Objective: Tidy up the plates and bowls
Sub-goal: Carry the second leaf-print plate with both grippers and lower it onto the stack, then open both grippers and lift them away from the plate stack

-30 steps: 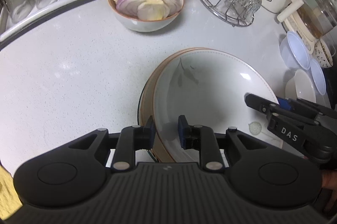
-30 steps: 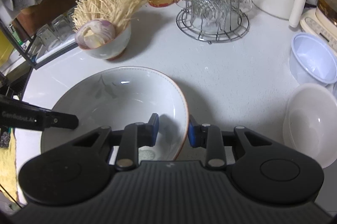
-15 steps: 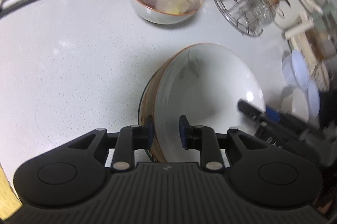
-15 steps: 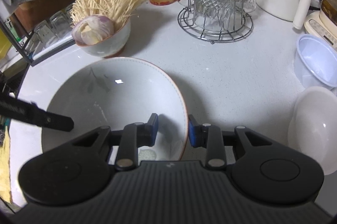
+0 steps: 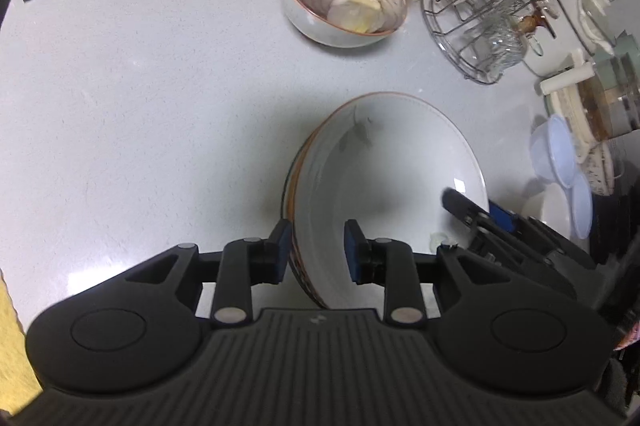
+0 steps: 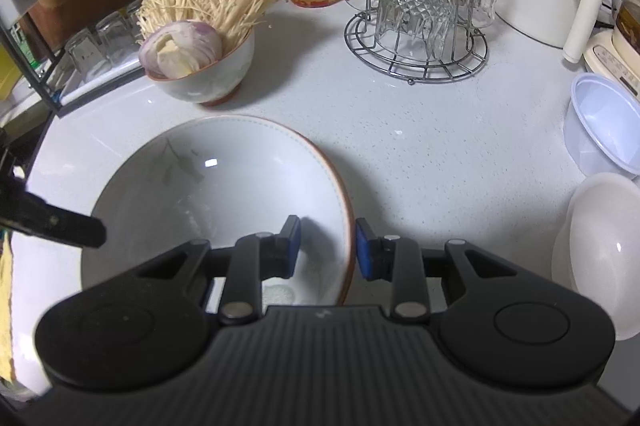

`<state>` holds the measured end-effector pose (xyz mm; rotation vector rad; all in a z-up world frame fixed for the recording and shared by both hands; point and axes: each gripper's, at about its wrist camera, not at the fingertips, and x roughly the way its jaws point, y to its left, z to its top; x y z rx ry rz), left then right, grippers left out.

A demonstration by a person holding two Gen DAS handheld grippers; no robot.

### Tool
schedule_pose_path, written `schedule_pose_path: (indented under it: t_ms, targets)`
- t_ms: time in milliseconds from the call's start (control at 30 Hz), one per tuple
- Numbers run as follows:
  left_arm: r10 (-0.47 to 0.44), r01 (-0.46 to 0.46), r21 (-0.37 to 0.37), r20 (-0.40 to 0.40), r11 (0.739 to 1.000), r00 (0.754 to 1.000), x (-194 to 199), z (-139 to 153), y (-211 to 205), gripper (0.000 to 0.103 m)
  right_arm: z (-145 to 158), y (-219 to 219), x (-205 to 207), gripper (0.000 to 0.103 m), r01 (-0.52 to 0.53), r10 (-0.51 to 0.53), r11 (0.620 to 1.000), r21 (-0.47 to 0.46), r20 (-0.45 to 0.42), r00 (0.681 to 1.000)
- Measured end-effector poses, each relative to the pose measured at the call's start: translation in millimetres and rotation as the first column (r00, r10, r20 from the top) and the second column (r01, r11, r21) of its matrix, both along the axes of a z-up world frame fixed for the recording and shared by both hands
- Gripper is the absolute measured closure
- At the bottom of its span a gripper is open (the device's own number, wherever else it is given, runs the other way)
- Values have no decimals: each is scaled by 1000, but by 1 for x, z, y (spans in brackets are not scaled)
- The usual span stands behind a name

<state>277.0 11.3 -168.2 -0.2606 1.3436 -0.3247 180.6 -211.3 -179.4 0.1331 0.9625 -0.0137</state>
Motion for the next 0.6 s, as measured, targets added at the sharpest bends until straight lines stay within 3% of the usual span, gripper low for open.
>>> schedule_pose_path:
  t_ms: [300,600]
  targets:
    - [39,-40,12,47,999,998,-21,9,3,67,0,-3,3,71,-18,18,1000,15,-1,1000]
    - [42,-56,56,237,997,971,-29,58,-13,67,45,-18,-9,71,-4,-2,998,59,114,993]
